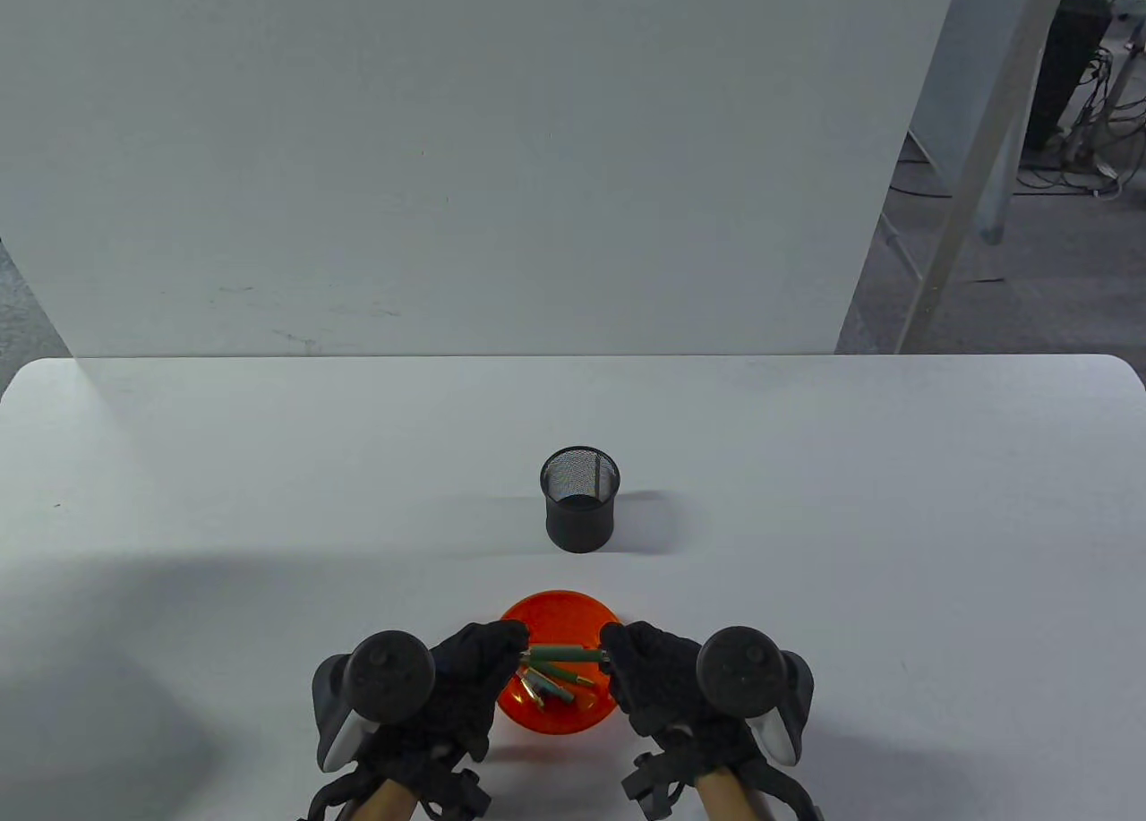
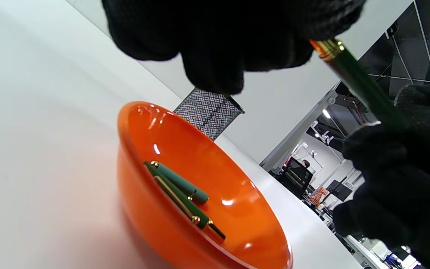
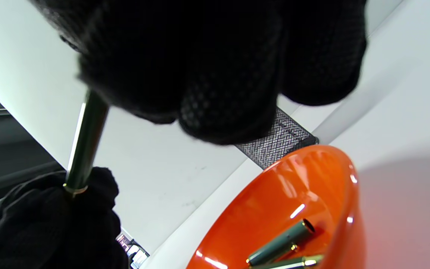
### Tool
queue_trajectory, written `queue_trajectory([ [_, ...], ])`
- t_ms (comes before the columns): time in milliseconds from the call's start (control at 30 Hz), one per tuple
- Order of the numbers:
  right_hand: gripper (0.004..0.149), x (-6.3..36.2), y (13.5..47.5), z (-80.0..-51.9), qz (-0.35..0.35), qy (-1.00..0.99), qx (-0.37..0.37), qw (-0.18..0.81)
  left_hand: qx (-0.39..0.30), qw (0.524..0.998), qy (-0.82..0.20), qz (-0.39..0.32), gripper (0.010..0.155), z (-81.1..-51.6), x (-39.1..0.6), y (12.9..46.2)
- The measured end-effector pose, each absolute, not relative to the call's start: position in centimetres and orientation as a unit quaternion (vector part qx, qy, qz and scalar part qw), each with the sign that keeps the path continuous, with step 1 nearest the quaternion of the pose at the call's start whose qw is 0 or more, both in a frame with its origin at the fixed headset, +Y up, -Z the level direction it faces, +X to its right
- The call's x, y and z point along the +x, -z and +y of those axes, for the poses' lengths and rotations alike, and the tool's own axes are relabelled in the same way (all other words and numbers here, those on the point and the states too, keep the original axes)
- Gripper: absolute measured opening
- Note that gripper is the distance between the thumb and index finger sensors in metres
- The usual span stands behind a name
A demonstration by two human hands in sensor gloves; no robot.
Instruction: Assemble fountain pens from components
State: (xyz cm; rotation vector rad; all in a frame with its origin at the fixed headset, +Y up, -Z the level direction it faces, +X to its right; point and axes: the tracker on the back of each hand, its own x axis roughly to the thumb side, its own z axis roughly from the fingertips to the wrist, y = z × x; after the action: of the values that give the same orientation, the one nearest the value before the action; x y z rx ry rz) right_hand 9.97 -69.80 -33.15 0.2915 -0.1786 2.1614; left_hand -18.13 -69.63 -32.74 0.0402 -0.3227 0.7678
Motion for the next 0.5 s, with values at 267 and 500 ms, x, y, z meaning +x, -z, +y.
queue_trajectory([
  [267, 0.056, 10.19, 33.33, -70.27, -0.044, -0.87, 0.114, 0.478, 0.022, 0.915, -0.371, -0.155, 0.048, -69.67, -18.11, 32.73],
  [500, 0.062, 10.14, 33.47, -70.29, -0.032, -0.857, 0.12, 0.499, 0.022, 0.917, -0.375, -0.136, 0.048, -69.82, -18.68, 33.03],
])
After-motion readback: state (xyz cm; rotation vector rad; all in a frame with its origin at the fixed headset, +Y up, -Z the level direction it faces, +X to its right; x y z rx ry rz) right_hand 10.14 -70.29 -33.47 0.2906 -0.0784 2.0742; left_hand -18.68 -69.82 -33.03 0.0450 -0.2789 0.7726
